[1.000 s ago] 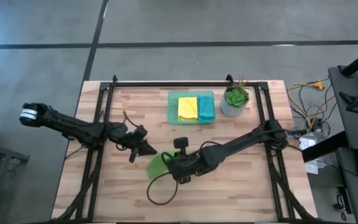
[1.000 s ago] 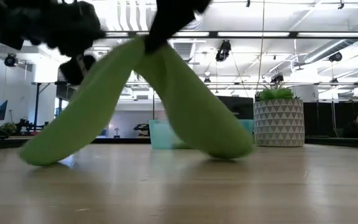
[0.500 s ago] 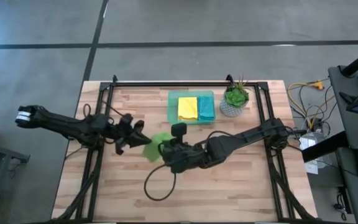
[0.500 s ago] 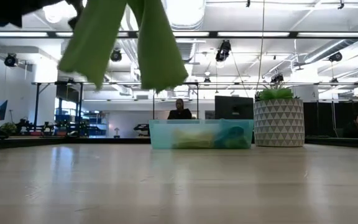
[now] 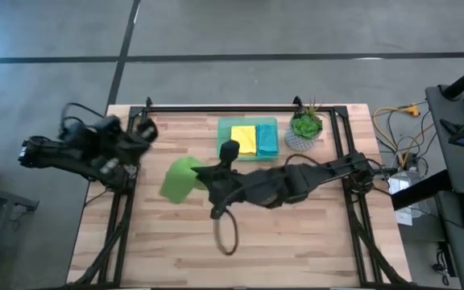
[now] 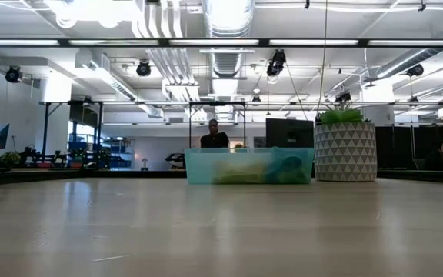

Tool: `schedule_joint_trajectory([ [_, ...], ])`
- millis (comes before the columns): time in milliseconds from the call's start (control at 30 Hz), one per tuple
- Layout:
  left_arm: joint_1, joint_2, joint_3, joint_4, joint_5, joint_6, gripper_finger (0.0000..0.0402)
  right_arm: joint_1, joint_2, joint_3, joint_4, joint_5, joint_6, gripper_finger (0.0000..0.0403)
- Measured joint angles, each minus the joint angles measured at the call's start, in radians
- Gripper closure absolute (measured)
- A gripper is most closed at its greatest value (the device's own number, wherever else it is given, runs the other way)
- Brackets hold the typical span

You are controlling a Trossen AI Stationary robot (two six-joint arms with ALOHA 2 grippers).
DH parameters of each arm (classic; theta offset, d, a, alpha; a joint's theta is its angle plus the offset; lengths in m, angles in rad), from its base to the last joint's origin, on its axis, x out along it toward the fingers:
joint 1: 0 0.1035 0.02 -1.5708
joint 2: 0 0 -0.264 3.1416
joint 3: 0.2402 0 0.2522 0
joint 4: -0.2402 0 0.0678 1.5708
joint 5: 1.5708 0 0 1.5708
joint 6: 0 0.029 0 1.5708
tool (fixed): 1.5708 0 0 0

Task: Fold microfiber towels
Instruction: Fold the green microfiber cloth

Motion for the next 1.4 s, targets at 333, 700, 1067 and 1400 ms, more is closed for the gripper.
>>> schedule_joint_trajectory([
  [333, 0.000, 0.085, 0.323, -0.241, 0.003, 0.100, 0.0400, 0.002, -0.044, 0.067, 0.227, -0.222, -0.179, 0.0394],
  [700, 0.000, 0.251, 0.571, -0.369, 0.039, 0.241, 0.0400, -0.005, -0.115, 0.066, 0.326, -0.490, -0.117, 0.0394],
  [1067, 0.000, 0.320, 0.598, -0.439, 0.165, 0.297, 0.0383, -0.004, -0.118, 0.065, 0.300, -0.510, -0.004, 0.0394],
  [1400, 0.000, 0.326, 0.596, -0.304, 0.181, 0.285, 0.0293, 0.013, -0.161, 0.065, 0.266, -0.512, 0.077, 0.0394],
])
